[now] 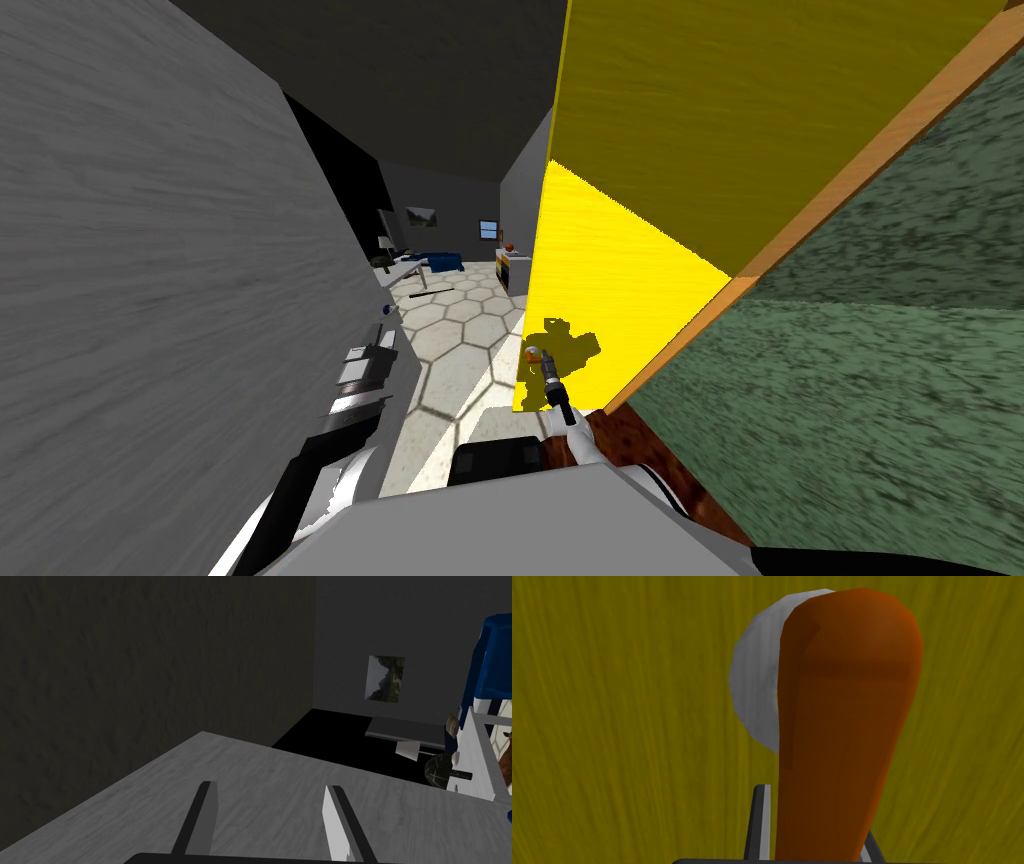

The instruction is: Push the door open

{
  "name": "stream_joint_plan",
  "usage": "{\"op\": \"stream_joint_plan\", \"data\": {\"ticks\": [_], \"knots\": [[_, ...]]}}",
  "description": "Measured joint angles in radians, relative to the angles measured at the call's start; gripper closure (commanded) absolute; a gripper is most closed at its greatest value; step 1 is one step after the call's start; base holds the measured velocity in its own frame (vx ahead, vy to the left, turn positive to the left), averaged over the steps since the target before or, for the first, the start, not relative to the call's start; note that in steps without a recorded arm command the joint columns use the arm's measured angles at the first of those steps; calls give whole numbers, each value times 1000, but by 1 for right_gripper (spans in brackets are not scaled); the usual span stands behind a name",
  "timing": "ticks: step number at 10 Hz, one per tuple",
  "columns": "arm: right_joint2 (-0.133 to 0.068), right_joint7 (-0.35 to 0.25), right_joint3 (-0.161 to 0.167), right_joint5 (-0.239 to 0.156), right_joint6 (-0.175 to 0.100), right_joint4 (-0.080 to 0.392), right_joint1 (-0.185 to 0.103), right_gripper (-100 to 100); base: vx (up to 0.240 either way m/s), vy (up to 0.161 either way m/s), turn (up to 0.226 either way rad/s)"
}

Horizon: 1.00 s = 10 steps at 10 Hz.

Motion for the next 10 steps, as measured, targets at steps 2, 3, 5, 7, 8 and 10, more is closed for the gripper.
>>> {"op": "stream_joint_plan", "data": {"ticks": [2, 3, 5, 7, 8, 10], "knots": [[-1, 2, -6, -4, -1, -7, 1, 100, 34, -7, 11], [-4, 1, -8, -5, -19, 24, -18, 100, 118, 78, -72], [-5, 6, -28, -17, -12, 26, -12, 100, 169, 110, -77], [-8, 13, -52, -31, -17, 37, -15, 100, 192, 108, -77], [-9, 17, -65, -39, -29, 50, -20, 100, 177, 100, -74], [-11, 22, -84, -50, -33, 51, -26, 100, 139, 71, -55]]}}
